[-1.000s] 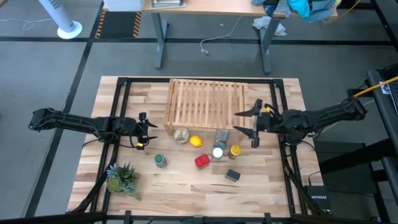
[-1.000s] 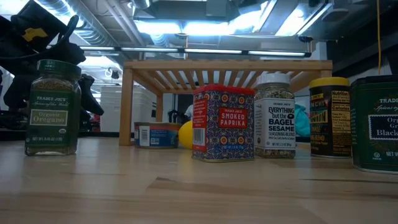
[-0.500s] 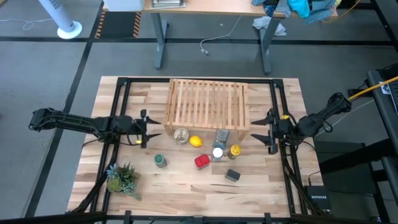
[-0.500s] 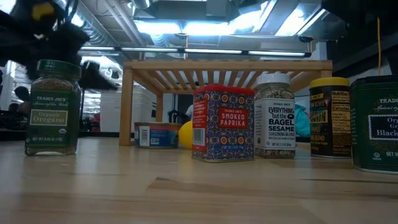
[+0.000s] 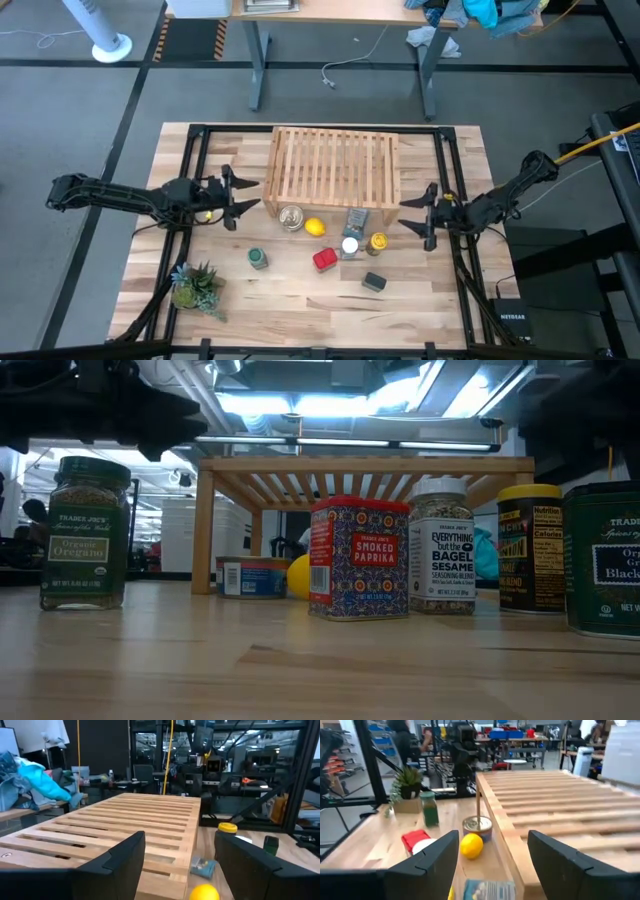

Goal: Shelf spices
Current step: Put the green seasoning bottle on the shelf

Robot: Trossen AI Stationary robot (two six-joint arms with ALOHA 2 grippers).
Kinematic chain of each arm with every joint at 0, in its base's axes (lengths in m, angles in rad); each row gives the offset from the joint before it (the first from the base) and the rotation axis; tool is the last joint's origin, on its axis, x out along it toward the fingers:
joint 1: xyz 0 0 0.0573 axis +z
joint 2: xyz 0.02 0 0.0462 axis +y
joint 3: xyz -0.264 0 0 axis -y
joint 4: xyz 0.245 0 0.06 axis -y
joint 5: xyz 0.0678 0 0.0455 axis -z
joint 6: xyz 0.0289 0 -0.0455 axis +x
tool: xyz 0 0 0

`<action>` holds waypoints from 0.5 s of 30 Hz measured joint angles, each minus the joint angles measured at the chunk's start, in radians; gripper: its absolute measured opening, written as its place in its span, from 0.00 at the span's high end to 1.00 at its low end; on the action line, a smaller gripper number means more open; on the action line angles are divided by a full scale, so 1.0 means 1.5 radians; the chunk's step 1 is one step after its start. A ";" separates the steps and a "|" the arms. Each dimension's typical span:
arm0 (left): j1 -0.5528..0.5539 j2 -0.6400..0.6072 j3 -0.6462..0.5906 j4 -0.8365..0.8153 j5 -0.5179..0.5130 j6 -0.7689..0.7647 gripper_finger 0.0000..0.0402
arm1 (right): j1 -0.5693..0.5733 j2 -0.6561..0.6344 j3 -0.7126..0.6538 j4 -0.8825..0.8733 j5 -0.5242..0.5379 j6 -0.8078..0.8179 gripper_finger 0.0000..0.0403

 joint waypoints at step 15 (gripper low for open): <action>-0.053 0.000 0.001 -0.133 0.084 -0.208 0.42 | 0.000 0.000 -0.033 0.004 0.013 0.079 0.40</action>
